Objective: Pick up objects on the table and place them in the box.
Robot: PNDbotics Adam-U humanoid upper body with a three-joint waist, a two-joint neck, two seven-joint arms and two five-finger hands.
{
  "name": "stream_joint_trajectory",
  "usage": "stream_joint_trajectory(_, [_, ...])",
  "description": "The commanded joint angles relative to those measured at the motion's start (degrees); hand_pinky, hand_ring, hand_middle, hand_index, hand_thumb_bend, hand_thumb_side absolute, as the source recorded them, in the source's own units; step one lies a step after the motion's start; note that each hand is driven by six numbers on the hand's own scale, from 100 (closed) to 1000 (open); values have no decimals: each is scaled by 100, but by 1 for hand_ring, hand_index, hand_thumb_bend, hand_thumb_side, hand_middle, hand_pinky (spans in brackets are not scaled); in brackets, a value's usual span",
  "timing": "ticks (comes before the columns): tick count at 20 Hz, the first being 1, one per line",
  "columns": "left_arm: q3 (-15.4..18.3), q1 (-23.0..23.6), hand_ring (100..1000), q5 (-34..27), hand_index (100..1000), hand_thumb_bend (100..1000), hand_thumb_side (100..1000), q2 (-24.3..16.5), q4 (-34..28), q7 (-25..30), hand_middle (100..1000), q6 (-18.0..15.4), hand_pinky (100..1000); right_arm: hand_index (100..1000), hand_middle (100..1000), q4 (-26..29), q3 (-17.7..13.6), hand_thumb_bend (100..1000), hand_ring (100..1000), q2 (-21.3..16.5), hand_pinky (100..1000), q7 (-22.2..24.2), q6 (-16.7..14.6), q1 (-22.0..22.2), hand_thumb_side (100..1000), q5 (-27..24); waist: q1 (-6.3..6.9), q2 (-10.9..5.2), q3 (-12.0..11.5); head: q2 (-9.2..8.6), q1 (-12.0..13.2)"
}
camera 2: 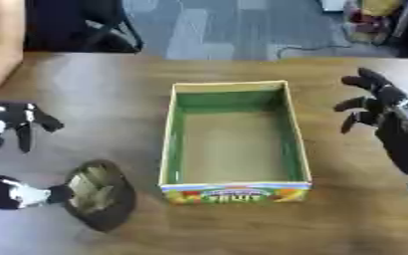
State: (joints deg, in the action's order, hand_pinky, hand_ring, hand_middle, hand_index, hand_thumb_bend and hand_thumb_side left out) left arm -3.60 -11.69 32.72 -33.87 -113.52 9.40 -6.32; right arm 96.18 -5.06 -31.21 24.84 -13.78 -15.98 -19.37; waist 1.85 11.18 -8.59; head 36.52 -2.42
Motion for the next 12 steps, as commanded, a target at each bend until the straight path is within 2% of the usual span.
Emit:
stream_joint_trajectory(1, [83, -10, 338, -39, 705, 716, 624, -114, -107, 9, 544, -27, 404, 1000, 880, 51, -66, 100, 684, -65, 458, 16, -11, -75, 1000, 16, 3, -61, -10, -58, 67])
stream_joint_trajectory(12, [90, -10, 339, -40, 707, 714, 624, -156, -107, 18, 545, -49, 405, 1000, 880, 29, -84, 100, 684, -62, 459, 32, -13, -63, 1000, 22, 6, -59, -23, -72, 59])
